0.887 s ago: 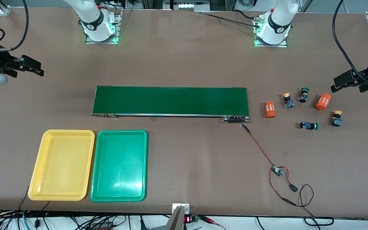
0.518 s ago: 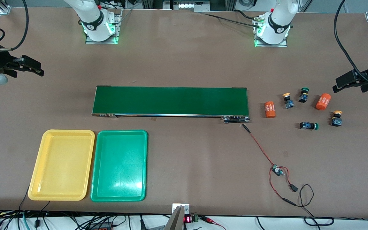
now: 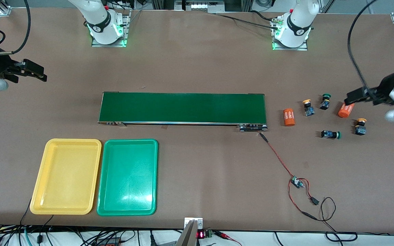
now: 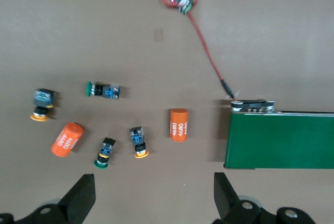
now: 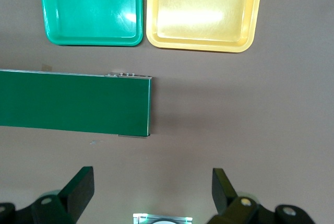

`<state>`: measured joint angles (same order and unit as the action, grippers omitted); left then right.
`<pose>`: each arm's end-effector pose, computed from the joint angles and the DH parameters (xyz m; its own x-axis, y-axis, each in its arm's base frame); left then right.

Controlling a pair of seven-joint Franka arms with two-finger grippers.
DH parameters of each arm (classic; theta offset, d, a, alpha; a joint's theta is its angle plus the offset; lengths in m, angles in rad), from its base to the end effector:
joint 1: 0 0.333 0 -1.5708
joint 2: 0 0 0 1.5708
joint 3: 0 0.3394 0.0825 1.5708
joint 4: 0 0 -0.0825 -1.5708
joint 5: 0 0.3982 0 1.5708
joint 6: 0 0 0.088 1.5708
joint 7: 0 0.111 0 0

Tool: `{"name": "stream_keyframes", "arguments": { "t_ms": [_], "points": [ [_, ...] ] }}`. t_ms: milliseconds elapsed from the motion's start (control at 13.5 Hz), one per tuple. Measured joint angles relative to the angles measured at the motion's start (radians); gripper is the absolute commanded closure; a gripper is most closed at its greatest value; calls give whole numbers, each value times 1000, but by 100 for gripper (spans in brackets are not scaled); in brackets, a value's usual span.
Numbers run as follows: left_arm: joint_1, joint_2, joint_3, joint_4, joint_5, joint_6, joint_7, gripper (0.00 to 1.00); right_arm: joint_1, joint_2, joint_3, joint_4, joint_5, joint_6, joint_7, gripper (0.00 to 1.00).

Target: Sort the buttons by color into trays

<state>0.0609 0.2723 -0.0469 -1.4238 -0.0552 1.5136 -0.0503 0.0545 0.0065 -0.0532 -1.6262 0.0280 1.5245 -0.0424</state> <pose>0.6425 0.0064 0.5451 0.9810 0.0602 -0.1842 0.0720 -0.9957 0.0581 0.5627 0.0040 0.6098 0.9933 0.0449 -0.1067 0.0417 -0.9986 -0.0322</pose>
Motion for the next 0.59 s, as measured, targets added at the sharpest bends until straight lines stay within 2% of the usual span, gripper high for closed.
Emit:
{"name": "stream_keyframes", "arguments": {
  "t_ms": [296,444,592],
  "points": [
    [0,221,5,7,0,53,0,0,0,0,0,0,0,0,0,0],
    [-17,264,4,19,0,88,0,0,0,0,0,0,0,0,0,0],
    [-25,266,0,19,0,143,9,0,0,0,0,0,0,0,0,0]
  ]
}}
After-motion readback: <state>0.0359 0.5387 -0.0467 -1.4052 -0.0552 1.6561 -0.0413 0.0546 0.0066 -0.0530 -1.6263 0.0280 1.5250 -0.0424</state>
